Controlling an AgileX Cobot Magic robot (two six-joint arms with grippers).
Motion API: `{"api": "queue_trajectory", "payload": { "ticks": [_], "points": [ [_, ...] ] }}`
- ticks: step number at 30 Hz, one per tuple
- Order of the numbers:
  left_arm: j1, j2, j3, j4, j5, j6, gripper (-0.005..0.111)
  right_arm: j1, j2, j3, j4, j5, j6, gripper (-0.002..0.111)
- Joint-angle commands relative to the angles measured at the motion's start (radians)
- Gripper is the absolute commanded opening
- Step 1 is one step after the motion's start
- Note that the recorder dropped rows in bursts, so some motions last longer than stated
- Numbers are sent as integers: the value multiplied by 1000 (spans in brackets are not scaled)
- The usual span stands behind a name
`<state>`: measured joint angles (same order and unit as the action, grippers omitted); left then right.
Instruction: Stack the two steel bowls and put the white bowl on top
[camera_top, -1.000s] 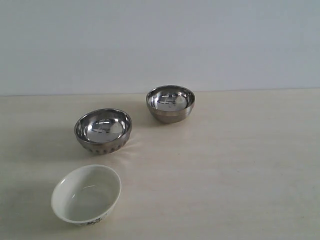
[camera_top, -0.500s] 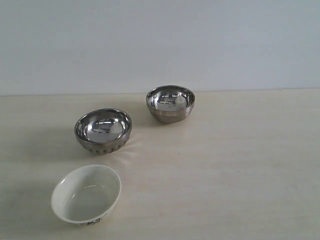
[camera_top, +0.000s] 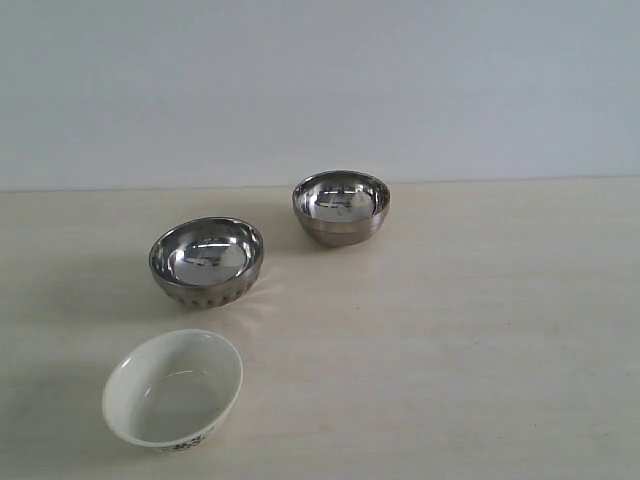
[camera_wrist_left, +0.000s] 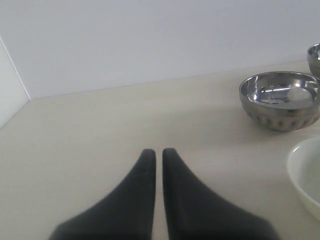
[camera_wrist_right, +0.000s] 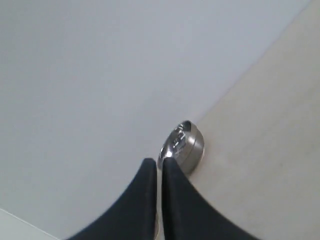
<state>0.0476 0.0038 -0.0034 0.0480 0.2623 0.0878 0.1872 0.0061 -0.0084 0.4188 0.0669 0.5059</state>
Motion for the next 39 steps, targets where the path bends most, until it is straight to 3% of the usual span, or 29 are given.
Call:
{"api": "queue_trajectory", "payload": {
  "ticks": [1,12,21,27,30,36,39],
  "points": [
    [0,-4,3,-7,-8,-10,4,-5,72,-118,-5,-39,-119,0],
    [0,-4,3,-7,-8,-10,4,-4,599,-541,-5,90,-324,0],
    [0,-4,3,-7,-8,-10,4,163,1093,-805,-5,43,-527,0],
    [0,-4,3,-7,-8,-10,4,171,1456,-1067,-16,164,-543,1],
    [0,-4,3,-7,-8,-10,4,171,1598,-1214,-21,231,-543,11],
    [0,-4,3,-7,-8,-10,4,131,1821,-1453,-13,350,-490,48],
    [0,-4,3,-7,-8,-10,4,101,1911,-1536,-13,403,-459,54]
  ]
}}
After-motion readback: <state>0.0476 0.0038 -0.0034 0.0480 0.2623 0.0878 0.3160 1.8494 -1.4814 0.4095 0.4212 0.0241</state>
